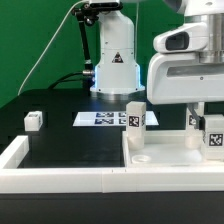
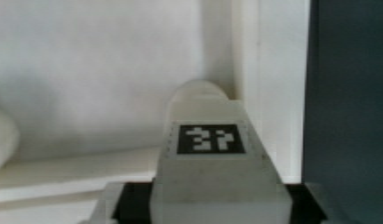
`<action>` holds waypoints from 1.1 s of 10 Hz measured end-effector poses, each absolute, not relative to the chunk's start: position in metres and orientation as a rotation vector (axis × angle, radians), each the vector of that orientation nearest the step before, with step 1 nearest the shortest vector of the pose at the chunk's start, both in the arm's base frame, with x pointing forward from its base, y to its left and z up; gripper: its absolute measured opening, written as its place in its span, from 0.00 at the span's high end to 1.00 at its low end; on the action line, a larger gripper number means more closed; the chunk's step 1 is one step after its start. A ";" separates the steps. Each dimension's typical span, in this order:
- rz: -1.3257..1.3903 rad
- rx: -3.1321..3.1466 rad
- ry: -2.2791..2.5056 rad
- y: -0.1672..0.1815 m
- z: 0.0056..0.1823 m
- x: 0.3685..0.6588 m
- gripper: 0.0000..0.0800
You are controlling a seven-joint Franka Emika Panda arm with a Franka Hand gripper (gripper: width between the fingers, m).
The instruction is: Assemble square table
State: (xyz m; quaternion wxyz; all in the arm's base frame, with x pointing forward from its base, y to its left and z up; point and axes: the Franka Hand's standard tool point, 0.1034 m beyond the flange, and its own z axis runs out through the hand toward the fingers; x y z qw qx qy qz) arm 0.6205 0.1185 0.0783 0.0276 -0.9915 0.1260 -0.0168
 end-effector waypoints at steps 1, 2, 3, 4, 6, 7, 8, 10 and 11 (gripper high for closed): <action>-0.051 -3.024 0.610 0.118 0.078 0.620 0.64; -0.053 -2.985 0.772 0.118 0.077 0.620 0.64; -0.050 -2.912 1.001 0.119 0.077 0.620 0.64; -0.057 -2.807 1.237 0.119 0.077 0.620 0.64; -0.034 -2.652 1.538 0.120 0.076 0.620 0.64; -0.007 -2.513 1.743 0.120 0.076 0.620 0.64; -0.003 -2.504 1.758 0.119 0.076 0.621 0.64; -0.001 -2.482 1.785 0.119 0.076 0.621 0.64; -0.003 -2.519 1.733 0.119 0.076 0.621 0.53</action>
Offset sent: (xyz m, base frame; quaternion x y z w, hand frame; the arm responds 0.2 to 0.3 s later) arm -0.0136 0.0059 -0.0099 0.0208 -0.0049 0.3634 0.9314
